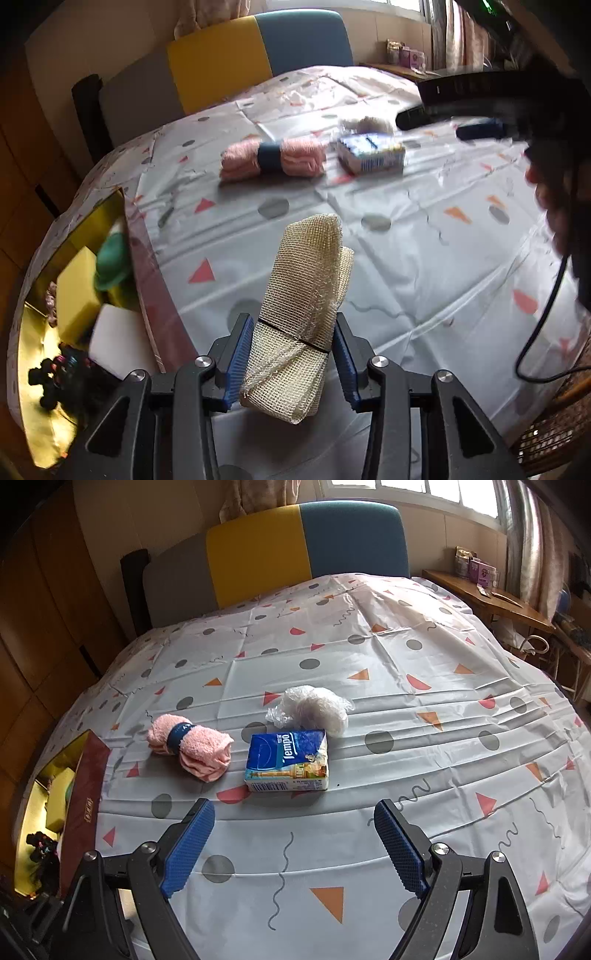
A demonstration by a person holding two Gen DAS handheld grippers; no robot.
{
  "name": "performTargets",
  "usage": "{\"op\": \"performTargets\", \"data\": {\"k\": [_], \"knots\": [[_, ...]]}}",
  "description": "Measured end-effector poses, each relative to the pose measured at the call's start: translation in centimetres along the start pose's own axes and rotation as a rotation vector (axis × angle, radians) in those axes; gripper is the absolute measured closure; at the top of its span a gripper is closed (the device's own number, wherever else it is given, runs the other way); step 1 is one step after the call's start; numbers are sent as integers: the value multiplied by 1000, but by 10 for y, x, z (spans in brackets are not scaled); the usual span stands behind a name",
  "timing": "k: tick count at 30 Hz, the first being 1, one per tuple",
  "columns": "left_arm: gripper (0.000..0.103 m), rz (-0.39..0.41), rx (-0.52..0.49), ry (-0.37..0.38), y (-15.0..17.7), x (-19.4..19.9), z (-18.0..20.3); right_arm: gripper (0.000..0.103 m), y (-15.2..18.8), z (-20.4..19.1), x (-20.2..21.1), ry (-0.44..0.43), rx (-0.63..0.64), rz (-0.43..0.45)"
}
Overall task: Organize soft objects
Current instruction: 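Lift the cream mesh pouch with the left gripper while the right moves to the pink towel roll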
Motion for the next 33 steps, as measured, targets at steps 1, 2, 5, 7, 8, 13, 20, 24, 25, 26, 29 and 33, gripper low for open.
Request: {"op": "performTargets", "data": {"k": [1,2,5,7,8,13,20,24,25,26,29,33], "knots": [[60,24,-34,-16,2,1,5,14,0,0,0,2,1,-2],[60,25,-35,-2,4,0,8,14,1,0,-1,3,3,-3],[61,31,-29,4,10,-3,12,14,2,-1,-2,7,9,-5],[61,41,-43,-2,11,-2,14,14,2,-1,-4,9,14,-12],[61,45,-41,-1,11,-3,14,14,3,-2,-5,10,17,-15],[60,69,-38,4,11,-6,14,15,5,-5,-8,13,39,-25],[63,91,-20,19,11,-3,14,15,6,-6,-11,16,46,-37],[64,76,43,64,7,2,9,15,9,-8,-14,21,58,-48],[64,78,51,71,6,4,9,15,9,-8,-15,20,58,-50],[64,84,59,83,4,9,8,15,9,-7,-16,19,58,-53],[64,103,81,99,-5,23,7,15,11,-7,-19,24,61,-62],[64,130,105,116,-15,41,2,15,13,-7,-21,26,66,-67]]}}
Point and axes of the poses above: each gripper's, at about its wrist camera, not at the fingertips, and x roughly against the way its jaws point, z to its right, y to its underside, the point moved 1 cm from there along -x, roughly the way its jaws point, and after that the axes turned 13 degrees about z, right-handed, at the moved point
